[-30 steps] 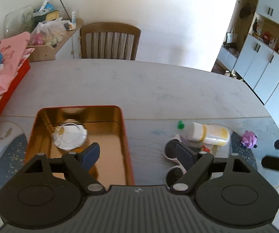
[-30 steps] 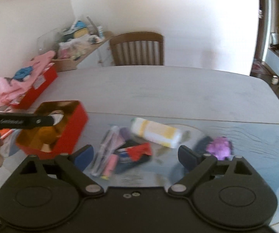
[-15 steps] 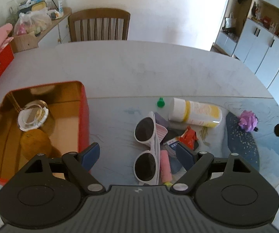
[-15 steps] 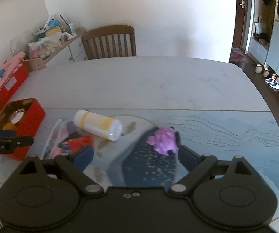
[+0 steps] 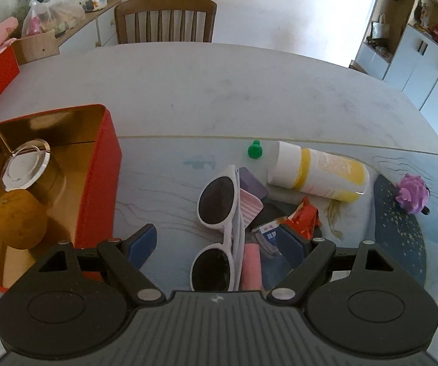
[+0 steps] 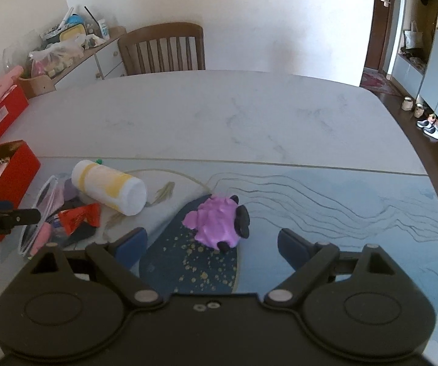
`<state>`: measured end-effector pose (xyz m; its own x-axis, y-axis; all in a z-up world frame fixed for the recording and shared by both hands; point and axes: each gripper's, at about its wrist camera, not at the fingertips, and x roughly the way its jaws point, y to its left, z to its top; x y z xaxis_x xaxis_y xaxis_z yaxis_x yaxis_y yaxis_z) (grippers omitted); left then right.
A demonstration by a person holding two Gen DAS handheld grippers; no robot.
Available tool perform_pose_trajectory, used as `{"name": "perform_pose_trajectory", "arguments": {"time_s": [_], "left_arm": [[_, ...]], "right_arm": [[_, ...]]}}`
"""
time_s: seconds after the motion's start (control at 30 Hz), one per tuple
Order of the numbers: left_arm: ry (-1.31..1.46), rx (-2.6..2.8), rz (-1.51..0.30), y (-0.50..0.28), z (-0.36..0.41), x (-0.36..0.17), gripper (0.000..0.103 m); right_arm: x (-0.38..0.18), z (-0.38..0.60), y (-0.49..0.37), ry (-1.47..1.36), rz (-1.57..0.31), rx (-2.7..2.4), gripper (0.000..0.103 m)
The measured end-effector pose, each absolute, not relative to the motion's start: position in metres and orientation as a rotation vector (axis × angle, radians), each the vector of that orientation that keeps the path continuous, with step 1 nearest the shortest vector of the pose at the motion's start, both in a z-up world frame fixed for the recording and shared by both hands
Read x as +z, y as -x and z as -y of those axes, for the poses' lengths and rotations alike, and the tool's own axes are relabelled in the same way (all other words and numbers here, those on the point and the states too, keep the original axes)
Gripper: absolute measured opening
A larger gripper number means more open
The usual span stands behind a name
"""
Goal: Organize rigid objects
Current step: 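Grasp white sunglasses with left tool while right tool grasps purple spiky toy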
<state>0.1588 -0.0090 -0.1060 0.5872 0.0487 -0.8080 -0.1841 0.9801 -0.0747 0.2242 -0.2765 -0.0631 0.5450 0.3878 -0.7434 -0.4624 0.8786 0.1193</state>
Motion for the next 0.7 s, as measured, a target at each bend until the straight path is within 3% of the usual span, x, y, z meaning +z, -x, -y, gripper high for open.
{"name": "perform_pose_trajectory", "arguments": {"time_s": [0.2,0.37,0.43,0.57,0.7], "left_arm": [[0.161,0.152,-0.959,-0.171,0.010,-0.117,0.085],[0.232,0.177,-0.976,-0.176,0.002,-0.122,0.076],[0.233,0.176,-0.981,-0.178,0.001,-0.123,0.065],[0.241,0.170,-0.983,-0.181,0.000,-0.125,0.057],[0.239,0.175,-0.991,-0.183,0.001,-0.126,0.040]], "right_arm": [[-0.076,0.273,-0.242,0.111,-0.883,0.515,0.083],[-0.081,0.272,-0.250,0.111,-0.892,0.525,0.077],[-0.083,0.270,-0.253,0.120,-0.896,0.528,0.074],[-0.088,0.269,-0.260,0.114,-0.911,0.523,0.068],[-0.088,0.268,-0.263,0.102,-0.916,0.529,0.065]]}}
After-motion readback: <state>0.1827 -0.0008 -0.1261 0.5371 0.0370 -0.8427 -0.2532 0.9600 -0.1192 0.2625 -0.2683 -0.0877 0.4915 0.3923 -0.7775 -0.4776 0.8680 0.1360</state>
